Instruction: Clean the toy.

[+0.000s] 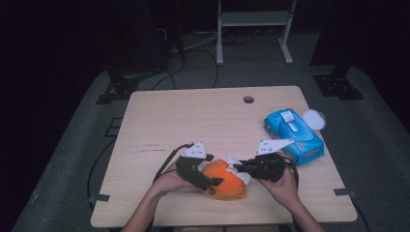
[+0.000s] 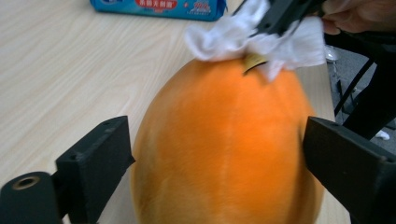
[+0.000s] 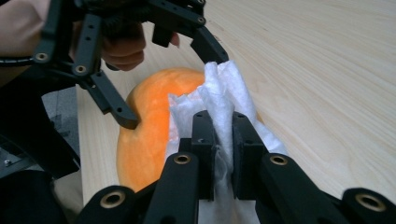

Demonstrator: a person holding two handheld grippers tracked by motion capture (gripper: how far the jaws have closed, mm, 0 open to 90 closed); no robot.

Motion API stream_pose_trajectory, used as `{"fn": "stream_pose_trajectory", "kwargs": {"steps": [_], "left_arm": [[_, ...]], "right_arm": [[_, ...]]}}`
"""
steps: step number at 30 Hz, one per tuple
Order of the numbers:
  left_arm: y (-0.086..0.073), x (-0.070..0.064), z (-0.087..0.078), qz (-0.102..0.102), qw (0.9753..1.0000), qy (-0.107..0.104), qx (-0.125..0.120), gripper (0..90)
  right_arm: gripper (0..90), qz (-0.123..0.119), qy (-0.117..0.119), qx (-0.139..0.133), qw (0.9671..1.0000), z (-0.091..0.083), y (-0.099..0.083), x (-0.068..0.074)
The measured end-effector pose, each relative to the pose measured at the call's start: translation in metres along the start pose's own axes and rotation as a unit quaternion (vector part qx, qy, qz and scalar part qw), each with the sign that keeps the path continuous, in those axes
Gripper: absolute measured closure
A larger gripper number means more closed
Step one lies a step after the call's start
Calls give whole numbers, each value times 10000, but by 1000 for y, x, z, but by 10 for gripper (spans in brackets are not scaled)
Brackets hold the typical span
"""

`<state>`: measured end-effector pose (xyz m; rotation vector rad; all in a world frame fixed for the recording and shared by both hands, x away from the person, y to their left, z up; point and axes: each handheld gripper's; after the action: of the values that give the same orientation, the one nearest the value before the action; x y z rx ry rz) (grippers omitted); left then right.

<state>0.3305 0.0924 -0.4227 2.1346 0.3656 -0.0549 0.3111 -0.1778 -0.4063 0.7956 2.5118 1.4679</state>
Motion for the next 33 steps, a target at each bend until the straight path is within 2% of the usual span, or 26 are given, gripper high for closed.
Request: {"fn": "stream_pose_trajectory", "kwargs": {"steps": [1,2,4,5,7,10,11,12,13,14,16,17,18,19,20,22,23,24,25,26,28,29,30,33], "left_arm": [[0,0,0,0,10000,0,0,77],[-4,2,6,-104,9999,-125,33,78],[-8,1,11,-152,9997,-194,-2,83],[-8,1,12,-105,9997,-199,8,85],[-5,-2,9,2,9999,-134,7,148],[-2,-6,5,294,9991,-14,-308,282],[-2,-6,5,294,9991,-14,-308,304],[3,-14,3,730,9955,244,-552,318],[3,-14,3,730,9955,244,-552,320],[9,-20,1,1175,9890,555,-702,321],[11,-23,0,1442,9831,729,-858,321],[10,-23,2,1547,9810,803,-850,321],[9,-22,5,1598,9807,850,-744,315],[7,-20,8,1604,9813,862,-619,298],[4,-18,11,1545,9833,849,-447,272],[3,-12,12,1154,9901,691,-409,177],[3,-12,12,1154,9901,691,-409,146],[5,-8,7,830,9939,615,-387,115],[5,-8,7,830,9939,615,-387,101],[4,-4,4,577,9963,551,-315,102],[0,-2,6,419,9977,458,-277,138],[0,-2,6,419,9977,458,-277,175],[-2,-3,5,522,9973,454,-253,214],[-3,-2,3,469,9976,461,-198,237]], "right_arm": [[809,0,0,0,10000,0,0,0],[809,-15,7,8,10000,0,1,0],[809,-58,-42,2,10000,0,1,1],[810,-58,-69,-2,10000,0,1,2],[810,-60,-100,-10,9999,-2,1,2],[810,-88,-180,-93,9998,-5,3,3],[810,-88,-180,-93,9998,-5,3,3],[810,-124,-218,-229,9994,-11,6,5],[811,-161,-282,-321,9990,-14,8,6],[811,-196,-344,-407,9984,-17,10,8],[811,-194,-362,-562,9976,-24,13,7],[811,-163,-357,-603,9974,-25,14,6],[811,-149,-363,-594,9975,-25,13,4],[811,-146,-373,-535,9978,-23,12,3],[811,-128,-378,-427,9983,-19,9,2],[811,-121,-332,-203,9992,-8,2,-1],[811,-59,-269,-190,9994,-4,0,-1],[811,-30,-216,-199,9996,-3,0,-2],[811,-30,-216,-199,9996,-3,0,-2],[811,-82,-226,-154,9996,-3,2,1],[811,-79,-181,-156,9997,-3,1,1],[811,-61,-179,-143,9997,-3,0,0],[811,-61,-171,-125,9998,-3,0,-1],[811,61,-193,-127,9997,-8,-3,-8]]}}
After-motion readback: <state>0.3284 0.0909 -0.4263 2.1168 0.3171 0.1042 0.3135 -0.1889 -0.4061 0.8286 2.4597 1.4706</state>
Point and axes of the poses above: each handheld gripper's, and its own axes: z roughly forward along the jaws, y roughly out of its top, x roughly to its left, and after that the axes turned 4 degrees about -y, right-handed
